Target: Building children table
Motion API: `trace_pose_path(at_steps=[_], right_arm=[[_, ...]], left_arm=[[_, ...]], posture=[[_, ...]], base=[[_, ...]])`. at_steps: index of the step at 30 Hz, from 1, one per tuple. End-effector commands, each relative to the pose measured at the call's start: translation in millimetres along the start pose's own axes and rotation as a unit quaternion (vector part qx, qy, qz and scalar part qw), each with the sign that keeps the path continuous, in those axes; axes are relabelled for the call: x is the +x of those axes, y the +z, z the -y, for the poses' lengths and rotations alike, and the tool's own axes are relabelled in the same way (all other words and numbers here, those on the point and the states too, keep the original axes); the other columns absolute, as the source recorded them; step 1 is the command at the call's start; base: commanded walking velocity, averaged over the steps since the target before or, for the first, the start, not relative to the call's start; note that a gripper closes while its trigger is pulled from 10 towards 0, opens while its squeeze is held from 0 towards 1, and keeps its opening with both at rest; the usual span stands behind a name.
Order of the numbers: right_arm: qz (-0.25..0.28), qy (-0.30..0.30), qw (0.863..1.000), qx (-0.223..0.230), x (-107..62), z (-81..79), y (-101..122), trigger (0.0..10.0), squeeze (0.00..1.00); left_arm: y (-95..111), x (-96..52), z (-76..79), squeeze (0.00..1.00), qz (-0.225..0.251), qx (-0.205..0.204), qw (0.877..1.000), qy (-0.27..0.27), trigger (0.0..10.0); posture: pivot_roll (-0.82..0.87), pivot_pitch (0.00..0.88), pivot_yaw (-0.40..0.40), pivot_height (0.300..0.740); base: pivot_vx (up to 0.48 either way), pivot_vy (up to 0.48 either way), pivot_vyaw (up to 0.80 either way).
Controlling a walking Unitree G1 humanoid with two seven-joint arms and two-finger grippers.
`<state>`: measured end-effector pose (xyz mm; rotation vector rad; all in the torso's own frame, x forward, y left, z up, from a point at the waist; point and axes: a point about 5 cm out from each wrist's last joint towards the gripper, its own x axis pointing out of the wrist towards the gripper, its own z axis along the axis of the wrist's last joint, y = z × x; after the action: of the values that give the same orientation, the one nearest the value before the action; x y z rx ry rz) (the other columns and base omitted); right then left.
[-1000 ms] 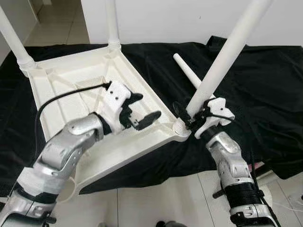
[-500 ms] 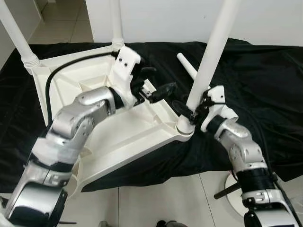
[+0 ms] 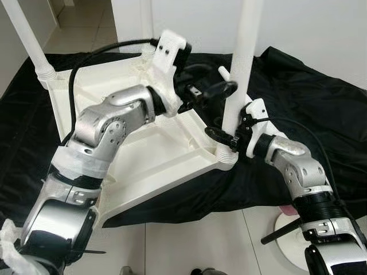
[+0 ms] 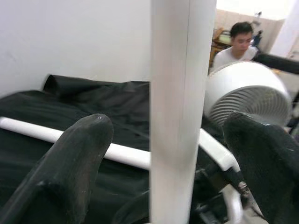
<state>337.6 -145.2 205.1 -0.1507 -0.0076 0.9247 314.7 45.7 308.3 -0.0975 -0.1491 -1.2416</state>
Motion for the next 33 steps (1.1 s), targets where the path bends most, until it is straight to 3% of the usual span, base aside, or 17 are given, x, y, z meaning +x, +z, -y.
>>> trace_pose_path(at_steps=[1, 16, 17, 18, 19, 33], right_arm=[[-0.003, 0.031, 1.000, -0.005, 2.2, -1.8, 6.1, 10.0, 0.00], [-0.025, 0.105, 0.994, -0.011, 5.4, -13.9, 8.1, 10.0, 0.00], [-0.027, 0.107, 0.994, -0.011, 4.9, -14.2, 7.5, 10.0, 0.00], [-0.027, 0.107, 0.994, -0.011, 4.9, -14.2, 7.5, 10.0, 0.00], [-0.028, 0.108, 0.994, -0.011, 4.5, -14.3, 7.1, 10.0, 0.00], [-0.026, 0.105, 0.994, -0.005, 2.4, -14.5, 6.3, 10.0, 0.00]], left_arm=[[9.0, 3.9, 18.4, 0.00, 0.010, -0.009, 0.988, -0.153, 10.0], [17.3, 19.4, 24.5, 0.00, 0.024, -0.032, 0.979, -0.202, 10.0], [18.0, 19.4, 23.8, 0.00, 0.026, -0.032, 0.978, -0.203, 1.8], [18.0, 19.4, 23.8, 0.00, 0.026, -0.032, 0.978, -0.203, 1.8], [18.3, 19.3, 23.2, 0.00, 0.027, -0.039, 0.978, -0.203, 0.0], [18.1, 21.0, 21.6, 0.00, 0.019, -0.036, 0.980, -0.195, 0.0]], posture=[[-0.04, 0.050, -0.034, 0.740], [-0.05, 0.042, -0.027, 0.740], [-0.05, 0.042, -0.027, 0.740], [-0.05, 0.042, -0.027, 0.740], [-0.05, 0.041, -0.025, 0.740], [-0.05, 0.037, -0.021, 0.740]], base=[[0.000, 0.000, 0.00], [0.000, 0.000, 0.00], [0.000, 0.000, 0.00], [0.000, 0.000, 0.00], [0.000, 0.000, 0.00], [0.000, 0.000, 0.00]])
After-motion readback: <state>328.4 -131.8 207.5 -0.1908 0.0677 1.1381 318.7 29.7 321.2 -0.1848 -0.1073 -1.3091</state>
